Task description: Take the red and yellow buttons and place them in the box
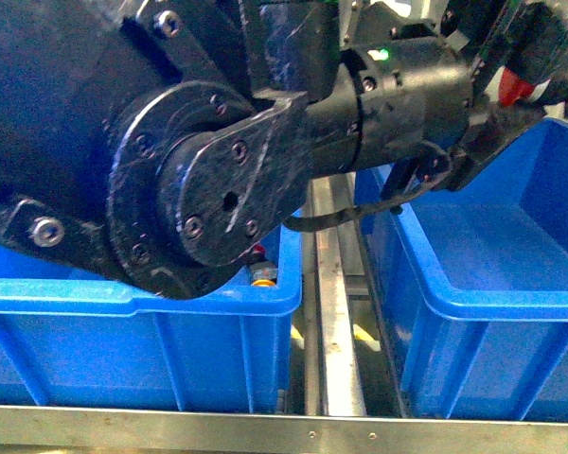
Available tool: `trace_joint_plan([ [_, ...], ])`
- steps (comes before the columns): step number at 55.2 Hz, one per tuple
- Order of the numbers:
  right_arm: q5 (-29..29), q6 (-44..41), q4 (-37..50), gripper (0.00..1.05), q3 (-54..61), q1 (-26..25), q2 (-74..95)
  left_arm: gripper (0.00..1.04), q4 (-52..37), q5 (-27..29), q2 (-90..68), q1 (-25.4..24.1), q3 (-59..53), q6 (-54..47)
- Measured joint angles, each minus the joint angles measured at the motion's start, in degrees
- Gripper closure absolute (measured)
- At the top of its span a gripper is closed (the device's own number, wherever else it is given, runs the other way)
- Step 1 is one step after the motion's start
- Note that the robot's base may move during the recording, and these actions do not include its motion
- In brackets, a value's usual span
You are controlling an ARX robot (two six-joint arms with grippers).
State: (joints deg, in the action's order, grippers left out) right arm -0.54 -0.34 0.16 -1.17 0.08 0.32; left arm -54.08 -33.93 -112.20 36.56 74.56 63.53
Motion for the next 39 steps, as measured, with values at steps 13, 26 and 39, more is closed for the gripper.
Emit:
trace_joint_plan([
  [13,11.1,-29.8,54.6,0.07,-4.4,-15.8,34.8,0.72,3.8,1.1,-0.3,2.1,2.9,-0.7],
  [26,8.4,-6.6,44.9,0.07,-30.6,-30.5,50.4,0.72,4.9,3.3,-0.3,3.6,3.8,-1.8],
  [39,8.8,49.6,31.9,0.07,-39.5,-29.4,60.3,0.72,5.0,5.6,-0.3,4.3,4.2,-2.8],
])
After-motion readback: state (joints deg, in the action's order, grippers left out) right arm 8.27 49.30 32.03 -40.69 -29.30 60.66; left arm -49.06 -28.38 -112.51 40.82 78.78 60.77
